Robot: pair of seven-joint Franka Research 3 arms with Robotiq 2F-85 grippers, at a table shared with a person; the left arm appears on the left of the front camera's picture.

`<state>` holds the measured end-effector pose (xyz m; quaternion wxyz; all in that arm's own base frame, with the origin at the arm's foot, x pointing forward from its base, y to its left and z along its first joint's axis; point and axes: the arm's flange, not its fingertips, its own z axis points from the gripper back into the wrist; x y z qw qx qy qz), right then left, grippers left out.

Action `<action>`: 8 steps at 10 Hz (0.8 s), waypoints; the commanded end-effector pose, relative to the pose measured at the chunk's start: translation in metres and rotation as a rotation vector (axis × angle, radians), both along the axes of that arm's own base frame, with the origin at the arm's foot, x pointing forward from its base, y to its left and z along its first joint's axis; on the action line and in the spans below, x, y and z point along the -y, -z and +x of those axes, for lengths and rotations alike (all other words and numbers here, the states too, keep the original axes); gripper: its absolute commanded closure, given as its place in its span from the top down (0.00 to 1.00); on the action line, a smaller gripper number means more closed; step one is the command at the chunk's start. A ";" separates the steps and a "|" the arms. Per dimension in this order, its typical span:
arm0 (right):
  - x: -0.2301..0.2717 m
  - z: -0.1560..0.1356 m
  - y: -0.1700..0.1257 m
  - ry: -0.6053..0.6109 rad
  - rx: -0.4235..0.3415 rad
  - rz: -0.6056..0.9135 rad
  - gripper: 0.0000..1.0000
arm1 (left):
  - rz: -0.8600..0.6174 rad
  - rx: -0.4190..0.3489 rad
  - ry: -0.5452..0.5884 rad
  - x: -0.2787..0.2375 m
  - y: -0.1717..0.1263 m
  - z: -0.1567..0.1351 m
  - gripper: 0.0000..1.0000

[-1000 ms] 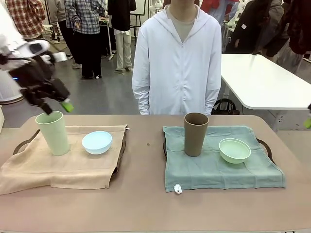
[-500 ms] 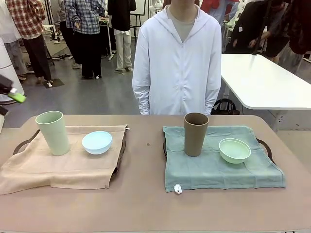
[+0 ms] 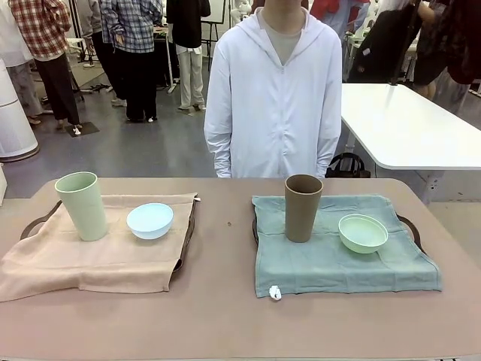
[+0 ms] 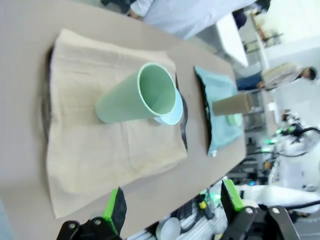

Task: Set up a tray with a mat and arrange the tableware.
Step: Place the Picnic Bowl and Reusable plastic cup back onto the Handle tray in front of the human's position.

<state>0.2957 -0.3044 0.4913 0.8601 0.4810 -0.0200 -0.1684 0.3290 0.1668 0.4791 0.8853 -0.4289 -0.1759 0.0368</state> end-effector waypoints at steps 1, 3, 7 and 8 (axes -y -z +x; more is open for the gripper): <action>0.009 -0.001 0.013 0.037 -0.006 -0.027 0.85 | -0.021 0.075 -0.012 0.021 0.000 0.000 1.00; 0.007 -0.005 0.006 0.021 -0.009 0.006 0.85 | 0.000 0.000 0.000 0.000 0.000 0.000 1.00; 0.035 -0.027 0.015 -0.066 -0.033 0.247 0.85 | -0.117 -0.186 0.122 -0.027 -0.010 0.008 1.00; 0.046 -0.041 0.020 -0.065 -0.025 0.330 0.85 | -0.129 -0.221 0.155 -0.043 -0.016 0.009 1.00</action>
